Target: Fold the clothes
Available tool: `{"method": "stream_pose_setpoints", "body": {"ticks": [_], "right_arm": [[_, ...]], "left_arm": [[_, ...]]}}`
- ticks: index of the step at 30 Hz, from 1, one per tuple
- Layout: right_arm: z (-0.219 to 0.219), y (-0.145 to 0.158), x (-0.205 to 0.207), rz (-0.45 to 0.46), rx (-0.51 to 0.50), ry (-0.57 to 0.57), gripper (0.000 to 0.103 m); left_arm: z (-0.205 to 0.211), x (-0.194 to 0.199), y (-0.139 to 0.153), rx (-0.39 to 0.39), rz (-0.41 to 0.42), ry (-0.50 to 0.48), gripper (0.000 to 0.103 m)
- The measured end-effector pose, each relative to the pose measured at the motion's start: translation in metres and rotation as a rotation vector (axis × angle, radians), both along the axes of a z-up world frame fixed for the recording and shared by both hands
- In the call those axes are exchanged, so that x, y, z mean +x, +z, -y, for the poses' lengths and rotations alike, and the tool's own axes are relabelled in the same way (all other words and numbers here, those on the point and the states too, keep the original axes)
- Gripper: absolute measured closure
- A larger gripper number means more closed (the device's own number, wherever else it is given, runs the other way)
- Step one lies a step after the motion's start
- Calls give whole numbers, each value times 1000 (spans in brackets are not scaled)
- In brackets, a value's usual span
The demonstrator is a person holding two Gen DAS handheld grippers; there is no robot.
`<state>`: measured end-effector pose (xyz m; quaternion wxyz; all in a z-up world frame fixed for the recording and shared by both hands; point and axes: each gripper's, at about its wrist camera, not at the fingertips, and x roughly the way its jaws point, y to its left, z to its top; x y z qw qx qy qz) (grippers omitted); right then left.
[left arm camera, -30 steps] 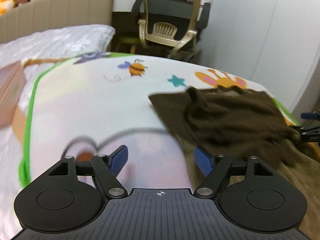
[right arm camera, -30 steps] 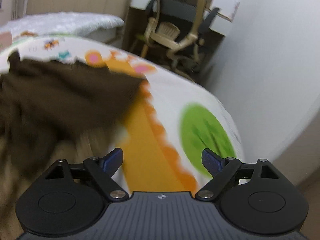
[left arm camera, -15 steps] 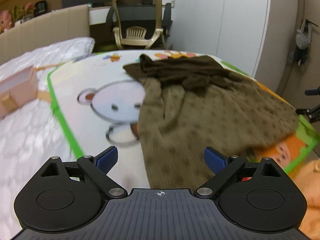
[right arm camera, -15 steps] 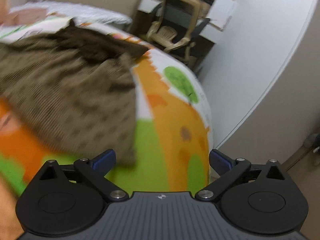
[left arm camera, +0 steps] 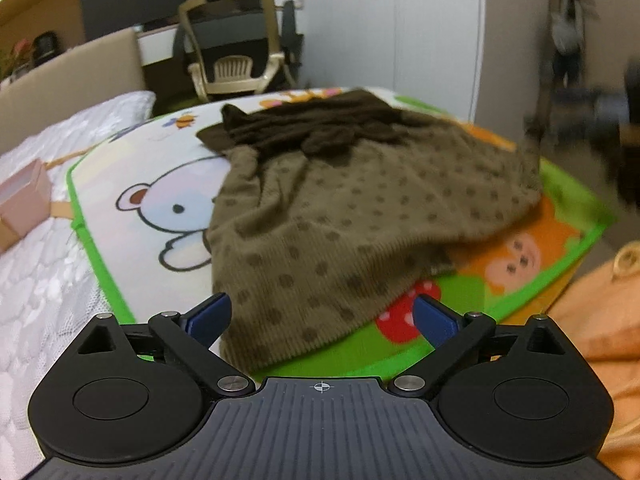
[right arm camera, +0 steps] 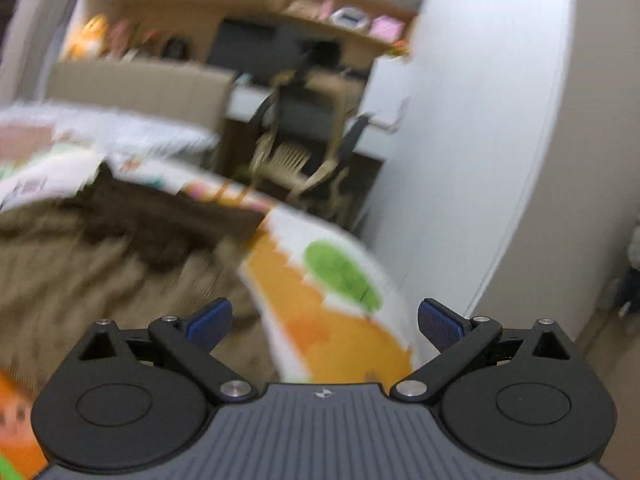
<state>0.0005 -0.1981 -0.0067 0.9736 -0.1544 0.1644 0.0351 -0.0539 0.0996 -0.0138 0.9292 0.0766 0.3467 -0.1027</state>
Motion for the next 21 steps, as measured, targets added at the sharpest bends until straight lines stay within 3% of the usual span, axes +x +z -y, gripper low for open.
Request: {"method": "stream_pose_setpoints", "body": {"ticks": [3,7,12,17,19,21], "right_arm": [[-2,-6,-2,-16,-71,18,3],[-30,-18,-12,-90,-104,166,3],[-68,-33,-25,-189,-131,373,3],[-107,-48,-38,-289,-157,581,3],[-122,-54,-38,-231,-238,581,5],[-124,-44,-27,-136,-233,482,6]], "left_arm": [[0,3,-8,39,-21,8,3],[-2,7,-16,81,-41,23,3],[-2,15,-4,22,1,34,3],[3,16,24,-117,106,-4,3],[4,12,32,-134,147,-8,3],[4,7,37,-132,177,-12,2]]}}
